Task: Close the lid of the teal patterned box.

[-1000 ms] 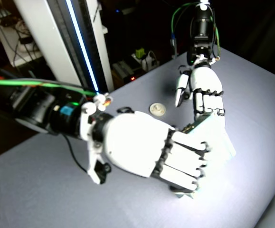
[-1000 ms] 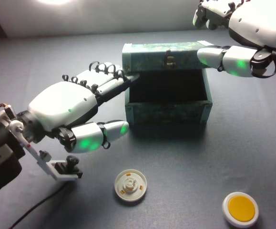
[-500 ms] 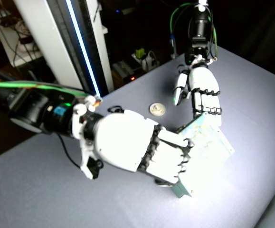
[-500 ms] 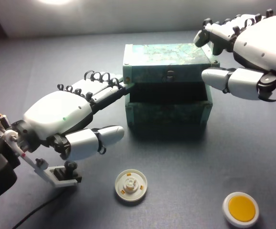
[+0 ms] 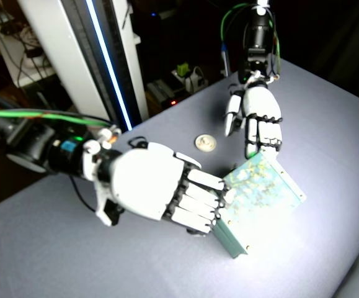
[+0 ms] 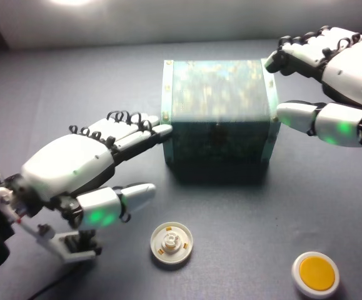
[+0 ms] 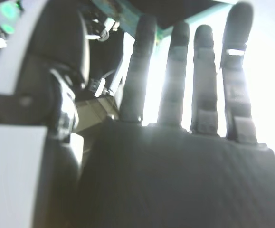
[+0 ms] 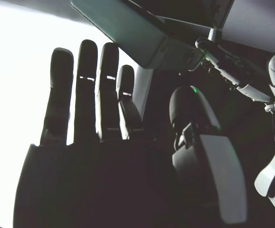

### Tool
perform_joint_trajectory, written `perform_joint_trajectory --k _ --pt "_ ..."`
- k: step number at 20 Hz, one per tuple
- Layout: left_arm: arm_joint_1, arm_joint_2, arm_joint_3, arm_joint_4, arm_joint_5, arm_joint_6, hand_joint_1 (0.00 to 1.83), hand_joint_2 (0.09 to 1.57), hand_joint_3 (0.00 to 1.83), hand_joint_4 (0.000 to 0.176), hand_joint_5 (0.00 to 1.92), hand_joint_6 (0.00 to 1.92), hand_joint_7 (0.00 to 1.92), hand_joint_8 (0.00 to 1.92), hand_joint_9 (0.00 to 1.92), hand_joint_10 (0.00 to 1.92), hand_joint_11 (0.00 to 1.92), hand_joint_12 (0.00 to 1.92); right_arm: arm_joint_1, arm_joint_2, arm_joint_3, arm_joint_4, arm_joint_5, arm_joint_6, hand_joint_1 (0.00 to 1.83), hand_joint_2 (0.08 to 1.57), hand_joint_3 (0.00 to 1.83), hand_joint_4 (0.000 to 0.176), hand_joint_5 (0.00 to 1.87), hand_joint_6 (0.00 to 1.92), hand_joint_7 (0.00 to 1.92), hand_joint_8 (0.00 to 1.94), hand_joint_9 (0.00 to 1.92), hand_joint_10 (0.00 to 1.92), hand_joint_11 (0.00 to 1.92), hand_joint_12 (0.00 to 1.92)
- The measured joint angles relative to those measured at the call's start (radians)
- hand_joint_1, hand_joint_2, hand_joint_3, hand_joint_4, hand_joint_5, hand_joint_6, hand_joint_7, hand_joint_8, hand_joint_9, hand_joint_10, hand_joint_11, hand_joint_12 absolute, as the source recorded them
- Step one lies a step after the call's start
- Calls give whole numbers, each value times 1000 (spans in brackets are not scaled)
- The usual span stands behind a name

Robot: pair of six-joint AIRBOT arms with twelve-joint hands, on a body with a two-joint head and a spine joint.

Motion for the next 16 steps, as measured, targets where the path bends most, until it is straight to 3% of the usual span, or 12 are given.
perform_joint_trajectory --k 1,3,6,7,8,9,10,12,13,14,15,16 --pt "13 11 -10 -1 -13 -1 368 1443 2 0 535 105 586 1012 669 1538 666 1904 -11 11 -8 -4 13 9 0 1398 0 0 0 872 243 639 127 1142 5 1877" --pt "29 24 -29 -7 -31 -1 310 1476 4 0 689 157 675 1099 693 1490 620 1899 -39 25 -24 -5 45 29 29 1373 0 0 0 871 258 564 102 1087 0 1830" --pt "53 40 -53 -2 -59 -1 332 1470 0 0 764 207 696 1099 688 1504 619 1920 -76 37 -41 -2 82 56 35 1361 0 0 12 902 326 404 105 984 0 1751" --pt "58 45 -57 6 -71 -1 253 1457 0 0 696 341 714 910 658 1350 535 1849 -89 50 -54 -4 101 60 70 1372 1 0 13 924 351 375 98 1012 0 1795" --pt "61 48 -60 8 -74 0 533 1450 0 138 473 1493 677 886 611 1327 480 1859 -97 59 -65 -5 120 61 67 1383 5 0 2 933 342 363 88 1019 0 1801" --pt "61 53 -64 -4 -81 6 376 1439 0 0 408 1023 602 787 520 1209 365 1773 -108 73 -80 -8 141 63 88 1413 10 0 0 923 343 400 97 1101 0 1851" --pt "63 61 -72 -11 -90 14 379 1436 0 0 465 727 584 681 477 1094 284 1710 -120 86 -91 -11 158 63 87 1428 7 0 0 935 300 487 80 1147 0 1860" --pt "79 85 -92 -31 -142 37 234 1446 1 0 375 377 505 250 302 675 21 1512 -140 122 -118 -14 206 63 154 1455 4 0 0 903 172 691 9 1201 0 1847" --pt "87 93 -100 -47 -164 51 234 1446 1 0 375 377 505 250 302 675 21 1512 -154 136 -130 -14 230 63 154 1455 4 0 0 903 172 691 9 1201 0 1847" --pt "100 108 -108 -64 -193 67 43 1459 6 21 200 129 271 33 95 359 0 981 -175 161 -149 -12 264 64 99 1467 7 0 0 717 58 664 0 975 0 1848" --pt "113 129 -123 -95 -230 88 47 1451 2 9 71 43 84 6 20 96 0 495 -213 196 -177 -13 323 64 47 1435 0 0 0 553 19 545 0 757 0 1749" --pt "115 134 -127 -103 -241 96 45 1433 0 16 13 8 16 0 3 18 0 178 -224 203 -182 -15 336 64 34 1421 0 0 0 400 8 415 0 588 0 1663"
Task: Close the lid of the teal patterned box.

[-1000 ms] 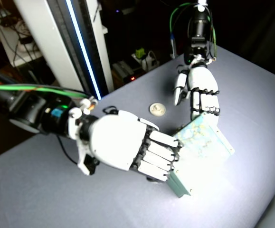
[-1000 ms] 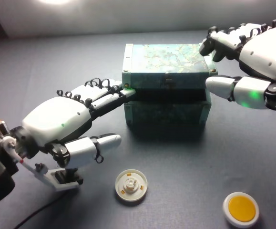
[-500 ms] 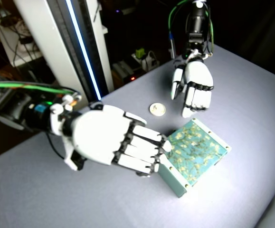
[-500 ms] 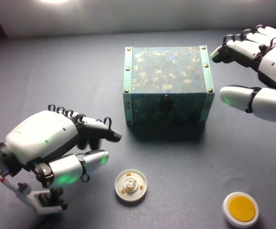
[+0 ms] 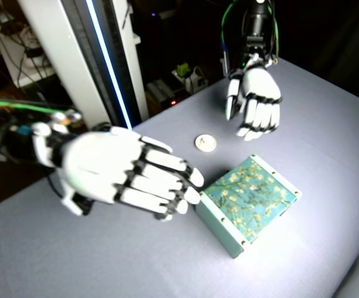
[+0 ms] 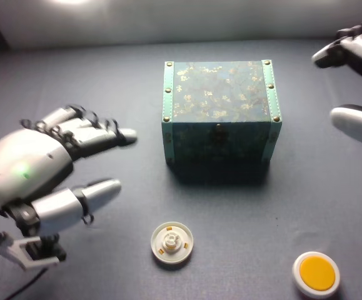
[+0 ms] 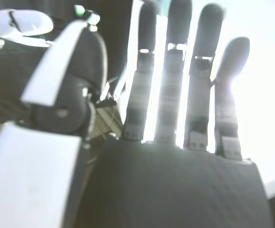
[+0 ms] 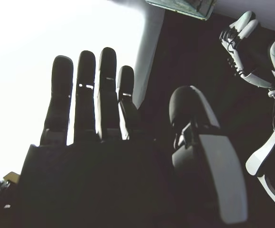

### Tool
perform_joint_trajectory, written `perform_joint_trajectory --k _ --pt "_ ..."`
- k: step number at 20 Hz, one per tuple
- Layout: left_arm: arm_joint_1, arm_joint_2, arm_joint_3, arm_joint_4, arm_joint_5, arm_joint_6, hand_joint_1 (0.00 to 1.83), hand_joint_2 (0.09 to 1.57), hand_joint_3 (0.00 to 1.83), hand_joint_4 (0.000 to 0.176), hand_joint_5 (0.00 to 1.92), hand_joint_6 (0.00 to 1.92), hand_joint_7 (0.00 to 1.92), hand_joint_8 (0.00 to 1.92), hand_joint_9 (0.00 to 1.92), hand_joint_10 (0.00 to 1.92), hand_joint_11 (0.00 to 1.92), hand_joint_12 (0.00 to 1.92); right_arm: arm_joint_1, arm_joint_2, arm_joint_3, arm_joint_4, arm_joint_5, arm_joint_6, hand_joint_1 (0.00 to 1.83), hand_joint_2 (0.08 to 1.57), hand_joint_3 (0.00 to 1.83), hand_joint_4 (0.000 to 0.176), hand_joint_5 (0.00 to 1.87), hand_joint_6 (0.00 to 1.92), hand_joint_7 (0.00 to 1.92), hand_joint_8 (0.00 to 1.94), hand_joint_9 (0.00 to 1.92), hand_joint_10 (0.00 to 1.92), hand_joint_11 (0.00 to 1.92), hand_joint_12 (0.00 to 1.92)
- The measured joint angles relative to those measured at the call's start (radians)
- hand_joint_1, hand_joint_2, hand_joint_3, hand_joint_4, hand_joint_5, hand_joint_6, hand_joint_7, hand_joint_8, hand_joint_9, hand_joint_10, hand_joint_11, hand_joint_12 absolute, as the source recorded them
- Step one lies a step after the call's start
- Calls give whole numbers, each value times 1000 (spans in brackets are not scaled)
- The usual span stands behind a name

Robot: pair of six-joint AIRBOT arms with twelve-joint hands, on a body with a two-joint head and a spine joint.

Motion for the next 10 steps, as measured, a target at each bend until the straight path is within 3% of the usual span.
perform_joint_trajectory --k 1,2,3,4,5,6,7,8,9,10 --pt "9 10 -7 -13 -24 10 25 1388 0 14 2 1 2 0 0 3 0 35 -25 19 -17 0 39 0 24 1420 0 0 0 171 1 177 0 334 0 1474" --pt "18 21 -16 -29 -49 26 26 1335 0 39 0 0 0 0 0 0 0 6 -47 35 -31 3 72 0 4 1406 0 0 0 33 0 35 0 66 0 1019" --pt "27 25 -18 -40 -70 32 33 1305 0 68 0 0 0 0 0 0 0 0 -66 51 -44 8 98 0 73 1456 0 0 0 6 0 6 0 12 0 210" --pt "32 28 -18 -44 -76 34 13 1287 0 88 0 0 0 0 0 0 0 0 -68 56 -47 8 111 -1 153 1493 6 0 0 0 0 0 0 2 0 41" --pt "33 28 -18 -53 -77 35 2 1268 0 84 0 0 0 0 0 0 0 0 -68 56 -47 12 124 0 161 1483 0 32 0 0 0 0 0 0 0 7" --pt "33 28 -18 -54 -80 35 0 1260 0 101 0 0 0 0 0 0 0 0 -69 56 -47 11 134 0 68 1456 0 46 0 0 0 0 0 0 0 1" --pt "33 28 -21 -55 -82 36 11 1256 0 107 0 0 0 0 0 0 0 0 -71 56 -47 11 138 0 44 1432 0 52 0 0 0 0 0 0 0 0" --pt "34 28 -24 -58 -85 37 18 1265 0 137 0 0 0 0 0 0 0 0 -76 57 -50 12 141 0 47 1377 0 53 0 0 0 0 0 0 0 0" --pt "35 29 -24 -54 -87 39 17 1257 0 159 0 0 0 0 0 0 0 0 -77 61 -54 11 140 0 88 1372 0 36 0 0 0 0 0 0 0 0" --pt "37 31 -26 -55 -90 42 3 1195 0 173 0 0 0 0 0 0 0 0 -87 67 -59 12 145 0 59 1352 0 42 0 0 0 0 0 0 0 0"
